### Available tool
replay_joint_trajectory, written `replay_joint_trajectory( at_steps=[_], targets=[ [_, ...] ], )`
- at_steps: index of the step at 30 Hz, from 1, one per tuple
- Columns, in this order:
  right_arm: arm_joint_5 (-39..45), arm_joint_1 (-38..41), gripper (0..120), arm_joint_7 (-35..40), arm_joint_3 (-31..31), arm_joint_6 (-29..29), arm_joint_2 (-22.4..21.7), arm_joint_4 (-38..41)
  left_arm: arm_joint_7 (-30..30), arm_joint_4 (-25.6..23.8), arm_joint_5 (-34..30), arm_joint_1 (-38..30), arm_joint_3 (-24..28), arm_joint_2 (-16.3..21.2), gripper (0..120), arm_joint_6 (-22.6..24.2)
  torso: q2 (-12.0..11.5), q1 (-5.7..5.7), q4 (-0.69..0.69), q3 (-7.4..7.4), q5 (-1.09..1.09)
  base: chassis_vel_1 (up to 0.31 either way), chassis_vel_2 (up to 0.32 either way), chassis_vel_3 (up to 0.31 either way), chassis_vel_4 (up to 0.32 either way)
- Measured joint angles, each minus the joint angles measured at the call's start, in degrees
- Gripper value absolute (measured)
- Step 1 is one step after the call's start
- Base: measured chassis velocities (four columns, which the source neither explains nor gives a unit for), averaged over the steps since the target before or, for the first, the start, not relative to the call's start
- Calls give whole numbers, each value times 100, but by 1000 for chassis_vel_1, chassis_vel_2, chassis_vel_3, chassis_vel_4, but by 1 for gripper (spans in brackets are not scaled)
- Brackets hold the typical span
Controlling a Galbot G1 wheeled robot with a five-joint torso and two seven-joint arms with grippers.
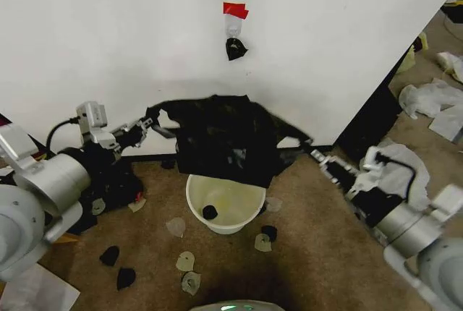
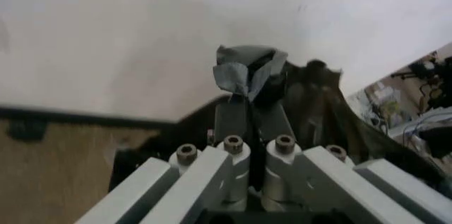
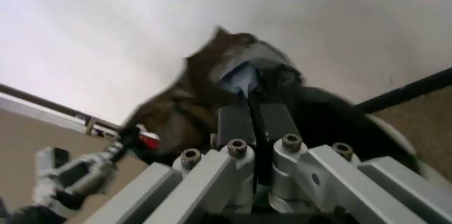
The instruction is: Place the garbage bag over the trash bin.
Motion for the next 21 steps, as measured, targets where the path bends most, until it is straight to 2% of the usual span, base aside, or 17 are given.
replay_joint_trajectory(
  at_steps=[7, 12, 18, 21],
  targets=[
    [-181, 23, 0, -43, -169, -19, 154, -2, -26, 2, 394, 33, 512, -288, 0, -5, 0, 0, 0, 0, -1, 0, 0, 0, 0],
    [-412, 57, 0, -141, -342, -5, 311, -20, -2, 4, 890, 54, 1055, -622, 0, -56, 0, 0, 0, 0, -2, 0, 0, 0, 0],
    [-1083, 92, 0, -232, -929, 87, 808, -473, -76, 5, 1118, 238, 1213, -893, 0, -6, 0, 0, 0, 0, -1, 0, 0, 0, 0],
    [-1493, 282, 0, -426, -1373, 317, 1208, -999, 175, 19, 1651, 251, 1244, -965, 0, -115, 0, 0, 1, 0, 0, 0, 0, 0, 0]
  ],
)
